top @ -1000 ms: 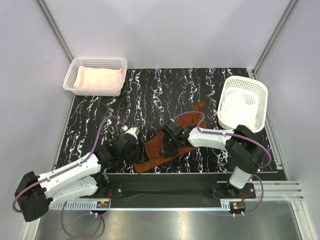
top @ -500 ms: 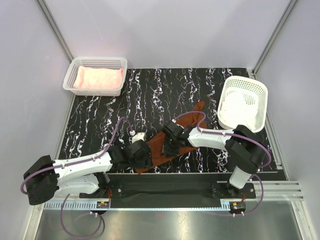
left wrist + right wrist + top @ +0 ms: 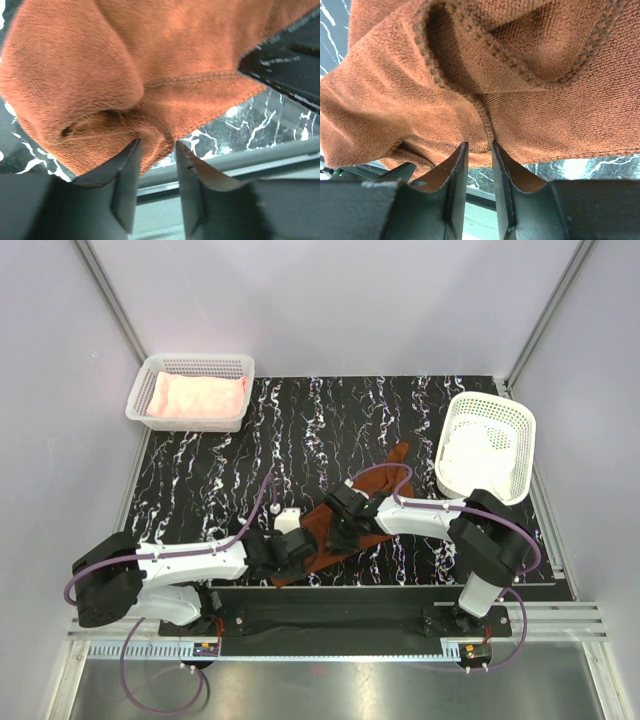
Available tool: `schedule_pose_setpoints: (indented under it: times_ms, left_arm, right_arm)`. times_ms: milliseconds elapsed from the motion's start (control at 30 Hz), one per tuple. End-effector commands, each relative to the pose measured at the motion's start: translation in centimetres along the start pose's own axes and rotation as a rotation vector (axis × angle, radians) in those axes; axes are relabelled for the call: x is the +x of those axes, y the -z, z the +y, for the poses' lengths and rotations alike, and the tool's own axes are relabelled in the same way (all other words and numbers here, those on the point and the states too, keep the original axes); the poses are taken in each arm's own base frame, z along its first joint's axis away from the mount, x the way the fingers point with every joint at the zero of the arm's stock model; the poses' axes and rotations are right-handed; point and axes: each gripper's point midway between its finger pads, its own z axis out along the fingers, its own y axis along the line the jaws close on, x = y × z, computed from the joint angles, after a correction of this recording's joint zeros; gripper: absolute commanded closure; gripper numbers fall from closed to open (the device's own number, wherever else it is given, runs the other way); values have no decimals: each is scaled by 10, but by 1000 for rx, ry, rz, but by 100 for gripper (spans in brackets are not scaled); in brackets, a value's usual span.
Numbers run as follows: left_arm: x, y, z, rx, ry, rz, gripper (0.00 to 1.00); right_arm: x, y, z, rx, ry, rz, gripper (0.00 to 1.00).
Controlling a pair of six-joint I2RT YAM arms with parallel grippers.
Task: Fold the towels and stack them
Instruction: Flatten out the crumpled towel
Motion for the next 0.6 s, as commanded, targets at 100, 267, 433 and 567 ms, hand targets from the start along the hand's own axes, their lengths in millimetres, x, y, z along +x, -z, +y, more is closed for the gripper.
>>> schedule_pose_setpoints:
  times_ms: [100, 267, 433, 567]
  left_arm:
    - [-12, 0, 3, -31, 33, -65, 74]
    - [-11, -2, 6, -43, 33, -67, 92]
    - [-11, -1, 5, -43, 29, -63, 100]
    - [-15, 5, 6, -46, 34, -72, 100]
  right_arm:
    - [-3, -6, -1, 16, -6, -34, 65]
    - [-5, 0, -3, 29, 1, -47, 60]
    - [-4, -5, -5, 36, 2, -43, 58]
    - [-5, -10, -3, 35, 10, -42, 66]
